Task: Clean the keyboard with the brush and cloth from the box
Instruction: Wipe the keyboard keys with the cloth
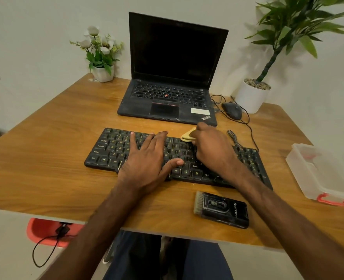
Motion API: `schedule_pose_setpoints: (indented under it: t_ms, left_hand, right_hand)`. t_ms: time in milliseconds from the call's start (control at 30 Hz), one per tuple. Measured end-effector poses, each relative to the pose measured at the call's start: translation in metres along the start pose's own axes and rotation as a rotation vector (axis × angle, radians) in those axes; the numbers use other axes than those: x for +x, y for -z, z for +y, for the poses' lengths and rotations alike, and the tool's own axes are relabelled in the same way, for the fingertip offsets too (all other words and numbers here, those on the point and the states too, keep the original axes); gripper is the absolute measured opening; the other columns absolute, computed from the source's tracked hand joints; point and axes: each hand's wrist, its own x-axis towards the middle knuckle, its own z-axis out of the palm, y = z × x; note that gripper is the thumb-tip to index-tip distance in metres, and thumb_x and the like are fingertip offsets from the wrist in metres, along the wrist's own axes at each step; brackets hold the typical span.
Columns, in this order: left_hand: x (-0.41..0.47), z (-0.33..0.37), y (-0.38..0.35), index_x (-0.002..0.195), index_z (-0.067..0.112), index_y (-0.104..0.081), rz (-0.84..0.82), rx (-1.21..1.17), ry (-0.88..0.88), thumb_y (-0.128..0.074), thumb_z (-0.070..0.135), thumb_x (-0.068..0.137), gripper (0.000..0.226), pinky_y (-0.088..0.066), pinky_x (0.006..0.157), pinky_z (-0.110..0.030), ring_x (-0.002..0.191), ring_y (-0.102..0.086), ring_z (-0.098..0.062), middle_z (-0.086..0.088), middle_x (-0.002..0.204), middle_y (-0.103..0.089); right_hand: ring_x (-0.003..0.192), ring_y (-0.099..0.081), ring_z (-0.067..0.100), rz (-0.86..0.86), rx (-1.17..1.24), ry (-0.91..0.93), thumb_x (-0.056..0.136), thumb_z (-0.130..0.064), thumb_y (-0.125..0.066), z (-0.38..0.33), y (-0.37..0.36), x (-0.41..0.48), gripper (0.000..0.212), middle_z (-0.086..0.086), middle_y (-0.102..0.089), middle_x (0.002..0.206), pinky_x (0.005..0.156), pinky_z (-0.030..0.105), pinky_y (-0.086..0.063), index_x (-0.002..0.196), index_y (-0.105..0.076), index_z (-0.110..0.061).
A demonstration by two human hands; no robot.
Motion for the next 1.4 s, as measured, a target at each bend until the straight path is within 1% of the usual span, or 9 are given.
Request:
schedule_pose_setpoints:
  t_ms: [167,267,433,600,733,833,1100,1267,1400]
  left_hand:
    - [0.000,0.000,0.001,0.157,0.013,-0.002,0.002,-0.012,-0.014,0.009,0.082,0.081,0.104,0.002,0.120,-0.062,0.152,-0.016,-0.019,-0.005,0.165,-0.019]
    - [-0.006,-0.005,0.010,0.157,0.018,-0.012,0.105,-0.164,0.002,0.000,0.080,0.087,0.094,-0.004,0.121,-0.060,0.150,-0.021,-0.019,-0.004,0.163,-0.023]
    - [-0.033,-0.063,0.037,0.153,0.020,-0.028,0.359,-0.349,0.268,-0.028,0.064,0.097,0.072,-0.024,0.117,-0.052,0.145,-0.029,-0.024,-0.008,0.160,-0.030]
    - [-0.055,-0.090,0.033,0.158,0.024,-0.002,0.061,-0.481,0.329,-0.043,0.091,0.070,0.118,-0.027,0.117,-0.054,0.138,-0.037,-0.029,-0.013,0.157,-0.036]
    - [-0.052,-0.097,0.031,0.157,0.029,0.002,0.015,-0.462,0.341,-0.060,0.096,0.042,0.147,-0.033,0.115,-0.049,0.142,-0.035,-0.028,-0.008,0.159,-0.032]
    - [-0.052,-0.093,0.031,0.158,0.025,-0.001,0.027,-0.440,0.317,-0.058,0.096,0.043,0.147,-0.032,0.114,-0.046,0.143,-0.035,-0.026,-0.008,0.160,-0.030]
    - [-0.051,-0.091,0.030,0.158,0.024,0.001,0.025,-0.409,0.322,-0.062,0.094,0.048,0.145,-0.035,0.114,-0.046,0.144,-0.033,-0.024,-0.007,0.160,-0.029]
    - [-0.051,-0.094,0.029,0.156,0.030,0.005,0.039,-0.443,0.342,-0.068,0.090,0.046,0.145,-0.036,0.113,-0.049,0.143,-0.035,-0.026,-0.007,0.160,-0.030]
    - [-0.050,-0.095,0.026,0.155,0.033,0.005,0.040,-0.462,0.348,-0.070,0.089,0.045,0.145,-0.036,0.113,-0.048,0.143,-0.036,-0.025,-0.006,0.160,-0.030]
  right_hand:
    - [0.100,-0.051,0.011,-0.110,0.140,0.246,0.096,-0.023,-0.058,-0.008,0.009,-0.017,0.030,-0.005,-0.055,0.112,0.081,0.029,-0.049,0.125,-0.063,-0.020]
    - [0.101,-0.050,0.010,-0.088,0.155,0.204,0.097,-0.028,-0.055,-0.003,0.007,-0.015,0.029,-0.007,-0.054,0.111,0.078,0.028,-0.048,0.125,-0.061,-0.026]
    - [0.102,-0.048,0.010,-0.086,0.168,0.236,0.095,-0.030,-0.059,-0.002,0.000,-0.016,0.031,-0.006,-0.055,0.114,0.083,0.025,-0.045,0.125,-0.061,-0.023]
    - [0.099,-0.053,0.012,-0.075,0.212,0.296,0.095,-0.030,-0.060,-0.022,-0.002,-0.009,0.029,-0.003,-0.058,0.110,0.081,0.024,-0.044,0.121,-0.064,-0.017]
    - [0.091,-0.048,0.008,-0.038,0.135,0.259,0.097,-0.027,-0.056,-0.018,-0.004,0.008,0.029,-0.001,-0.057,0.109,0.077,0.018,-0.035,0.122,-0.061,-0.014]
    - [0.094,-0.052,0.008,-0.043,0.171,0.181,0.097,-0.030,-0.057,-0.017,-0.002,0.019,0.029,-0.003,-0.058,0.110,0.084,0.022,-0.045,0.122,-0.062,-0.016]
    - [0.099,-0.053,0.007,-0.129,0.195,0.539,0.096,-0.030,-0.057,-0.056,0.000,0.007,0.029,-0.005,-0.058,0.113,0.077,0.020,-0.044,0.123,-0.062,-0.021]
    - [0.104,-0.056,0.011,-0.043,0.094,0.303,0.097,-0.034,-0.055,-0.020,-0.004,0.034,0.032,-0.005,-0.058,0.117,0.082,0.026,-0.048,0.125,-0.061,-0.022]
    - [0.098,-0.054,0.005,-0.108,0.239,0.448,0.095,-0.032,-0.059,-0.037,-0.004,0.018,0.026,-0.006,-0.060,0.112,0.081,0.025,-0.049,0.119,-0.065,-0.021]
